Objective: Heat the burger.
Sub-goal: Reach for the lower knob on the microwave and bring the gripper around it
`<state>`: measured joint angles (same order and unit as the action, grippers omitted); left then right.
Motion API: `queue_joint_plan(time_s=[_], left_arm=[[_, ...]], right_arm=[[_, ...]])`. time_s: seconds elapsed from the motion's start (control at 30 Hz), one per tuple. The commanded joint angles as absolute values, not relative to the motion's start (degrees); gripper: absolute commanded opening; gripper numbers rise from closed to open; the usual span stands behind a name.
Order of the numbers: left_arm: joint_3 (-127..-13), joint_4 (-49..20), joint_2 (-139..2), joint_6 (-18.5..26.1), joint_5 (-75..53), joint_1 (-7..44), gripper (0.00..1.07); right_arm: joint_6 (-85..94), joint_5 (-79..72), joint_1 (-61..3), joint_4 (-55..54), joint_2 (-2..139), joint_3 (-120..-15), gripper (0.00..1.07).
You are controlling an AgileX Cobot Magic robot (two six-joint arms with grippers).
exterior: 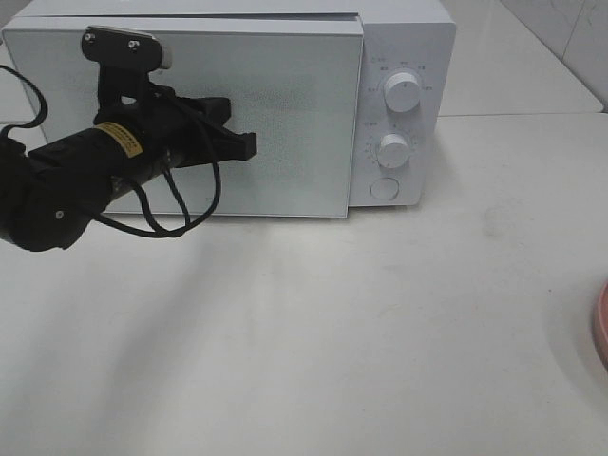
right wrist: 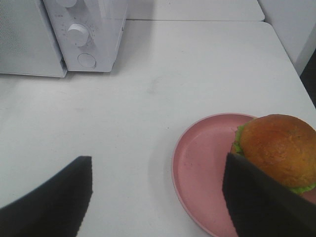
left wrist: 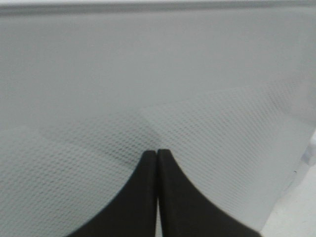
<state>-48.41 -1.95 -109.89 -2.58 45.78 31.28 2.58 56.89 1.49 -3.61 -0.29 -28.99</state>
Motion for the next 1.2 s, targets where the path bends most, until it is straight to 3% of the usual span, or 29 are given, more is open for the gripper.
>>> queue_joint_plan(time_s=[0.03,0.57,1.0,1.03,1.07,1.1,1.13,1.17,1.2], left_arm=[[-51.68,-4.87,-110.81,-2.41,45.78,31.05,0.0],[-59.01,-8.48,-114.48,0.0,42.34,31.05,0.0],[-48.76,-7.91,-104.79,-0.4,31.0,36.21,0.02],[-48.24,-8.19,-104.11,-0.4,28.53,36.67,0.08],[-48.07,-8.59,-102.96,-0.4,21.77,37.24,0.31],[-48.07,-8.59,-102.96,-0.4,21.77,37.24,0.31],[-48.07,-8.94,-101.99,-0.46,15.07,37.36,0.65],[-48.07,-9.28,-101.59,-0.4,11.29,37.36,0.81],[-48.07,-9.28,-101.59,-0.4,11.29,37.36,0.81]], right_arm=[[2.12,56.95,1.78,-3.72,-2.01,-28.76,0.72],[2.12,56.95,1.78,-3.72,-2.01,-28.76,0.72],[2.12,56.95,1.78,-3.72,-2.01,-28.76,0.72],[2.12,56.95,1.78,-3.72,-2.01,-28.76,0.72],[2.12,56.95,1.78,-3.72,-2.01,-28.76,0.72],[2.12,56.95,1.78,-3.72,-2.01,-28.76,0.72],[2.12,56.95,1.78,-3.72,-2.01,-28.76,0.72],[2.12,56.95,1.78,-3.72,-2.01,-28.76,0.72],[2.12,56.95,1.78,-3.72,-2.01,-28.76,0.72]])
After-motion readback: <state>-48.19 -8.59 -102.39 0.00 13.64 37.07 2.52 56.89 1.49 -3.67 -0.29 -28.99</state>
